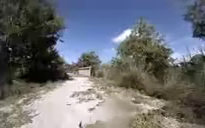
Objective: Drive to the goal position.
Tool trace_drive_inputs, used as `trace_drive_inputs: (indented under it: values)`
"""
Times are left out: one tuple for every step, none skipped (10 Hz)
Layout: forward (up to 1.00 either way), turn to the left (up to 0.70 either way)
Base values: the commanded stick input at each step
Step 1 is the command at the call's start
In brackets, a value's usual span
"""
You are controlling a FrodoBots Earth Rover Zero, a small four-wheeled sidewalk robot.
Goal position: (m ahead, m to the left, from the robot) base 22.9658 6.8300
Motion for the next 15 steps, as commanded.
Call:
trace_drive_inputs:
  values:
    - [0.84,0.30]
    - [0.84,0.34]
    - [0.84,0.34]
    - [0.84,0.34]
    - [0.84,0.17]
    - [0.84,0.00]
    - [0.84,0.00]
    - [0.84,0.01]
    - [0.84,0.04]
    - [0.84,0.34]
    - [0.84,0.34]
    - [0.84,0.26]
    - [0.84,0.00]
    - [0.84,0.00]
    - [0.84,0.00]
